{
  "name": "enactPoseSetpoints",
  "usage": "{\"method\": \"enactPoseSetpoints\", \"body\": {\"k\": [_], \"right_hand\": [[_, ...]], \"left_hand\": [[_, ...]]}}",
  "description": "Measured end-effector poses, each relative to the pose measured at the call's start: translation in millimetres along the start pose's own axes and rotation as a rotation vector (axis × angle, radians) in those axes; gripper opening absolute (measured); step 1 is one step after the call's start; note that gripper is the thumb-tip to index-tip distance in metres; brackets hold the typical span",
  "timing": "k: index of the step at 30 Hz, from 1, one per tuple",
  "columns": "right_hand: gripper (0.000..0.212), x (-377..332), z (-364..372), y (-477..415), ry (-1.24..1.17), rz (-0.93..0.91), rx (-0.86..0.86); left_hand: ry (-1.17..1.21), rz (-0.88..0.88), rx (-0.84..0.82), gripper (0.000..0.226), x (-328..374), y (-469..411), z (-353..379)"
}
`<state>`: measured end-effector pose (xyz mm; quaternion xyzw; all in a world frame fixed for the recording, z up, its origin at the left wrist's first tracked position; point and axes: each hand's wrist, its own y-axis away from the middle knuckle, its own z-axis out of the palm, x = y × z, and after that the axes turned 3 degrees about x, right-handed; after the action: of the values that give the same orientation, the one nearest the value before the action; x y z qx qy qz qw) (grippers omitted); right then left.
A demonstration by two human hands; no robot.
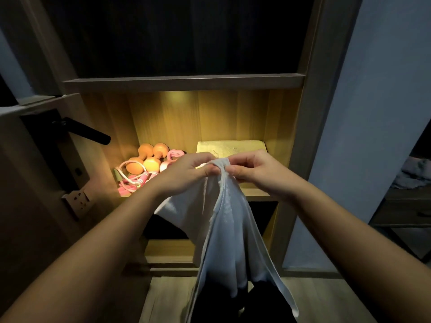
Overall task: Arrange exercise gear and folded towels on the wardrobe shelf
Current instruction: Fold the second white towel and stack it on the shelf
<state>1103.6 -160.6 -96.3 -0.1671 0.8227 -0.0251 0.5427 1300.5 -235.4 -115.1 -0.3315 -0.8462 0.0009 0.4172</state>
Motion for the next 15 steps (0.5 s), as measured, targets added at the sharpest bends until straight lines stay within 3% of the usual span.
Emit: {"method": "enactPoseSetpoints", "body": {"k": [3, 6, 9, 15], "right_hand": [[0.020, -18, -14, -5, -0.059, -0.022, -0.052], [0.025, -41, -23, -11, 0.010, -0.021, -0.018], [0.021, -65, -31, -26, 0.194, -0.027, 0.135], [0.007, -113, -61, -61, 0.291, -0.109, 0.402]], "left_hand": [[0.107, 0.063, 0.032, 0.063, 12, -7, -7], [0.105, 0.139, 0.149, 0.053, 35, -21, -18], [-0.040, 0.183, 0.218, 0.067, 66, -41, -38], [-0.161, 0.154, 0.258, 0.041, 106, -73, -92]]}}
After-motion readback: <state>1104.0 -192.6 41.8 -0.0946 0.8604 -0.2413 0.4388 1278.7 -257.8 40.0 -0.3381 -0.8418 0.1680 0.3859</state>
